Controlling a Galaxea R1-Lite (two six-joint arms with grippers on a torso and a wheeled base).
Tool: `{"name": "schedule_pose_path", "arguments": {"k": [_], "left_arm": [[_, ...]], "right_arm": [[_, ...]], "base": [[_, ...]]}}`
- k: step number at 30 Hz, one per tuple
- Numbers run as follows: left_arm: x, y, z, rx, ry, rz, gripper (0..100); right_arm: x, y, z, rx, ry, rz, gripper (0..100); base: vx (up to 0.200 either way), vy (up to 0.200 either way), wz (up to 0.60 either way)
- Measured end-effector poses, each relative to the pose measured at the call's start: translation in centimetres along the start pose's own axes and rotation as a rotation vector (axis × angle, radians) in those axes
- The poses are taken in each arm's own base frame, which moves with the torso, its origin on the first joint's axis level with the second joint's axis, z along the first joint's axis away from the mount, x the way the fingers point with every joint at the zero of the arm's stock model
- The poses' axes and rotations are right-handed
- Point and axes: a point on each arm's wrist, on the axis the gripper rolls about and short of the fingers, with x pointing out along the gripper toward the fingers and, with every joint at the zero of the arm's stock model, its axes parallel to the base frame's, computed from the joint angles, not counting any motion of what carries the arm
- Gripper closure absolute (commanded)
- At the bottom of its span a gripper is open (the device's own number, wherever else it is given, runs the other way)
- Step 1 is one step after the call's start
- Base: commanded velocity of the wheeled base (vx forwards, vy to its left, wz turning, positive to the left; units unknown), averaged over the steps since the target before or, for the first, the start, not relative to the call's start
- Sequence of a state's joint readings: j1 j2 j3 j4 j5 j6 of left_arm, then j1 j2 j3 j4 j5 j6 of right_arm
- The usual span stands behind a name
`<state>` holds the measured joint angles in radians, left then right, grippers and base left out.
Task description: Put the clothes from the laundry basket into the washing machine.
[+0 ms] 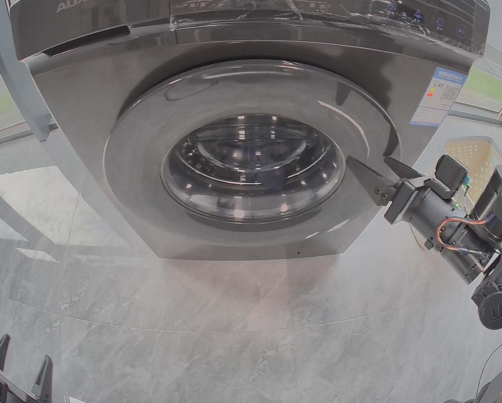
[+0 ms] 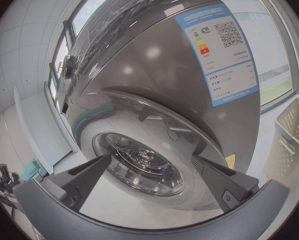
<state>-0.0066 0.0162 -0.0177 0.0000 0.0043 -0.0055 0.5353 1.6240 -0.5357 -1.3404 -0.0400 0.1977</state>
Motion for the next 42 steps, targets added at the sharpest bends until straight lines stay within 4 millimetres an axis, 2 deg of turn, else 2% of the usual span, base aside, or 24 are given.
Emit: {"name": "schedule_pose_path", "arguments": {"k": [9,14,18,21,31,36,42], "left_arm": [[0.0,0.0,0.0,-0.001,-0.001,0.000,0],[0.0,0.0,0.0,-0.002,-0.001,0.000,0],[0.0,0.0,0.0,-0.003,-0.001,0.000,0],[0.0,0.0,0.0,-0.003,-0.001,0.001,0],[0.0,0.0,0.0,-0.006,0.000,-0.001,0],[0.0,0.0,0.0,-0.006,0.000,-0.001,0],[0.0,0.0,0.0,-0.006,0.000,-0.001,0]], "right_arm": [[-0.4,0.1,-0.4,0.001,0.014,0.003,0],[-2.0,0.6,-1.8,0.002,0.094,0.023,0],[-4.7,1.0,-3.3,-0.001,0.191,0.049,0],[-7.6,1.1,-3.9,-0.005,0.253,0.066,0],[-15.3,0.0,-2.0,-0.023,0.289,0.048,0],[-19.0,-1.2,-1.2,-0.064,0.294,-0.044,0],[-23.3,-1.8,-0.7,-0.119,0.215,-0.178,0]], "base": [[0.000,0.000,0.00],[0.000,0.000,0.00],[0.000,0.000,0.00],[0.000,0.000,0.00],[0.000,0.000,0.00],[0.000,0.000,0.00],[0.000,0.000,0.00]]}}
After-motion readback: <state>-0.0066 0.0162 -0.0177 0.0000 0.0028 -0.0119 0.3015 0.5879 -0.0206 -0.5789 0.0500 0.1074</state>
